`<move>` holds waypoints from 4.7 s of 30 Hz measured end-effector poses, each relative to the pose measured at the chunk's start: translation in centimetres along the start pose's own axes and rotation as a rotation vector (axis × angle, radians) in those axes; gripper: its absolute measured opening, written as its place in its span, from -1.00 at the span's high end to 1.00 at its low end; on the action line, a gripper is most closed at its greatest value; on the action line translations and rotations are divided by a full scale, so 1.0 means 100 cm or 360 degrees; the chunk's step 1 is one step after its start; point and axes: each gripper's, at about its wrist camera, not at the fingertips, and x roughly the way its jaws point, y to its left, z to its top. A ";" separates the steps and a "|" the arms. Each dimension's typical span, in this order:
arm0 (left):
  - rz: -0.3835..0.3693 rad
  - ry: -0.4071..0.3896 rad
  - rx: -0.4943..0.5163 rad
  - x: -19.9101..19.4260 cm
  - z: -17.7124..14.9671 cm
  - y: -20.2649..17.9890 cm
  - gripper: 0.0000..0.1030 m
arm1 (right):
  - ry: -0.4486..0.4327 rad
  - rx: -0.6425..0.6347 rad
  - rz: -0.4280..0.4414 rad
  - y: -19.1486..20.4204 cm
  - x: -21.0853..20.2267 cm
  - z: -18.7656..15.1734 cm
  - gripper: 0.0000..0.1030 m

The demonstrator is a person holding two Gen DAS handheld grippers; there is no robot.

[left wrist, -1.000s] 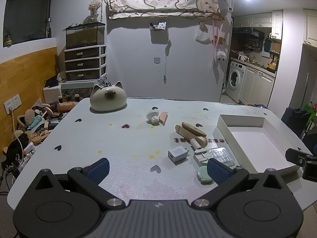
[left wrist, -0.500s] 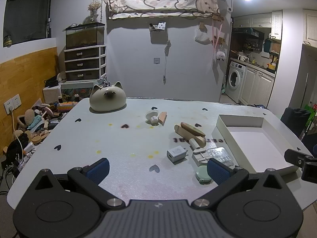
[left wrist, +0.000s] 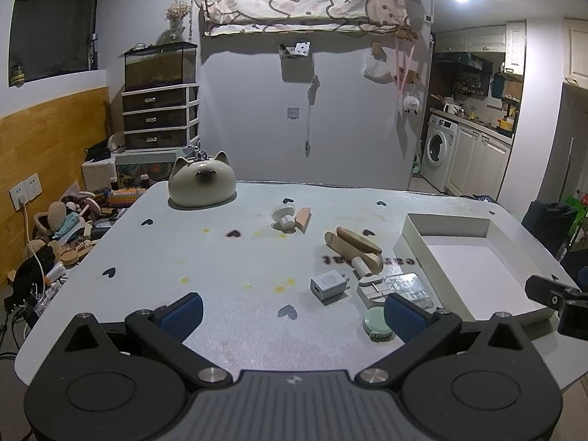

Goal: Organize rigid objects
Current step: 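Reach the left tool to the mint-green round tin and close on it, then carry the tin into the white box with the left tool and release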

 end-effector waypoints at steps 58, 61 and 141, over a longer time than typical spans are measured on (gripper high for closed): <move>0.0307 0.0620 -0.0201 0.202 -0.032 -0.155 -1.00 | 0.0733 0.0180 0.0042 -0.305 0.234 -0.021 0.71; 0.0310 0.0663 -0.0215 0.208 -0.036 -0.153 -1.00 | 0.0762 0.0194 0.0008 -0.304 0.242 -0.026 0.84; -0.0531 0.0775 0.0439 0.255 -0.007 -0.302 -0.32 | 0.0895 0.0125 -0.0002 -0.296 0.259 -0.033 0.91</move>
